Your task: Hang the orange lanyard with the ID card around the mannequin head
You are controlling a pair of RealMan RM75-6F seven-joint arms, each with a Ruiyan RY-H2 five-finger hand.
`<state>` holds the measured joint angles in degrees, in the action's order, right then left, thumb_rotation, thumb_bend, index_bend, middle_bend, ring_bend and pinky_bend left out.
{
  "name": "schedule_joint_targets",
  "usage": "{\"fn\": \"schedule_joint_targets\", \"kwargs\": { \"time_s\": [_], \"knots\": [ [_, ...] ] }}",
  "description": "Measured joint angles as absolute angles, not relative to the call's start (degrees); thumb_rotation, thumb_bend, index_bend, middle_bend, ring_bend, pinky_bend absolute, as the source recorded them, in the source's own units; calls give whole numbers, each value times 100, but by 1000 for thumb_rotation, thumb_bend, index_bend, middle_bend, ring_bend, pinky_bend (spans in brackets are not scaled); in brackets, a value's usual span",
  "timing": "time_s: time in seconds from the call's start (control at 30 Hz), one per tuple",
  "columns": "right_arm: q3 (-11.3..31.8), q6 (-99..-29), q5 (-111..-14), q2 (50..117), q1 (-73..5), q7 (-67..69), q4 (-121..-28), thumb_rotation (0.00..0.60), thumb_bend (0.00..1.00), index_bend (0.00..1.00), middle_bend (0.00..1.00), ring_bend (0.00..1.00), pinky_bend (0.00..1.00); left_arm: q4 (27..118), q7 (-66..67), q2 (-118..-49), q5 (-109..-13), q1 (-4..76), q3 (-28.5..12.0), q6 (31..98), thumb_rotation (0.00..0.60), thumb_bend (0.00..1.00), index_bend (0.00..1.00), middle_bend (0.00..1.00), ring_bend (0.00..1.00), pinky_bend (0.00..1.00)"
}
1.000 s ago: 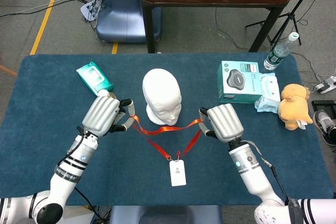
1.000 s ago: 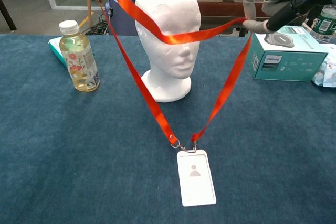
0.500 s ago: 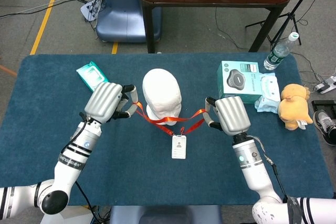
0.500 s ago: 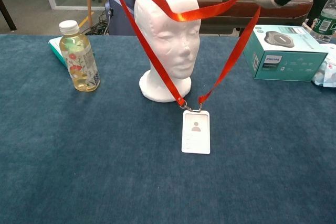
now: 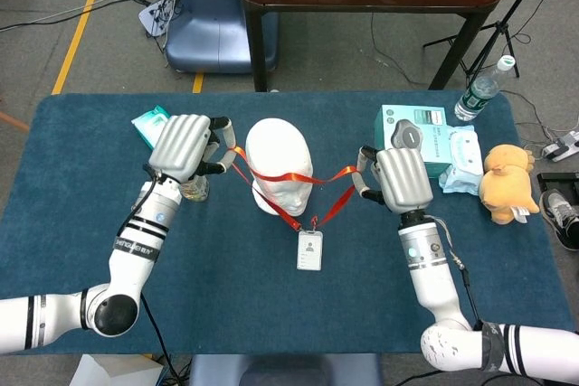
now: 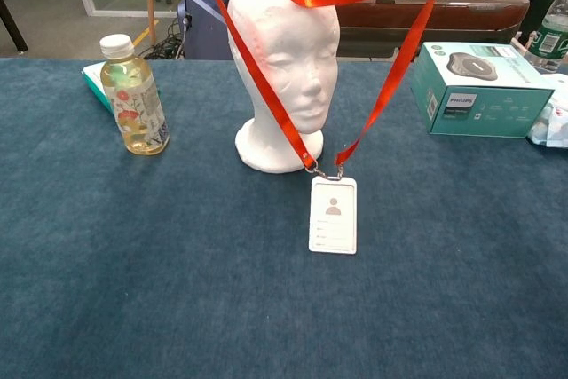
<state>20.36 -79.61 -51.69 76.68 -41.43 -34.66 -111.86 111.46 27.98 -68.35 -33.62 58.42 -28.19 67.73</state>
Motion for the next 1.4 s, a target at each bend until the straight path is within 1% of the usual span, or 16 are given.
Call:
{"fn": "schedule_joint_targets", "kwargs": {
  "time_s": [0.23,0.53,1.0,1.4],
  "knots": [
    [2209,-7967,-4918,7728,-4159,-3333,-10951,600,390,606,995,941,1000,10751,2626,-6877,-3073,5936,-2922,6740,600,329,593,991,1000,1000],
    [2300,-8065,-4758,7868,-4216,-3407,-10782,600,390,605,993,941,1000,10312,2451,-6991,-2878,6072,-3006,6640,600,329,594,989,1000,1000],
    [2501,-8045,-4405,8038,-4359,-3475,-10383,600,391,606,993,941,1000,9693,2534,-7340,-2593,6405,-3000,6541,600,328,594,984,1000,1000],
    [2733,-7845,-3904,8222,-4671,-3647,-9891,600,391,605,993,941,1000,8935,2695,-7681,-2346,6702,-2973,6351,600,328,590,981,1000,1000]
  ]
}}
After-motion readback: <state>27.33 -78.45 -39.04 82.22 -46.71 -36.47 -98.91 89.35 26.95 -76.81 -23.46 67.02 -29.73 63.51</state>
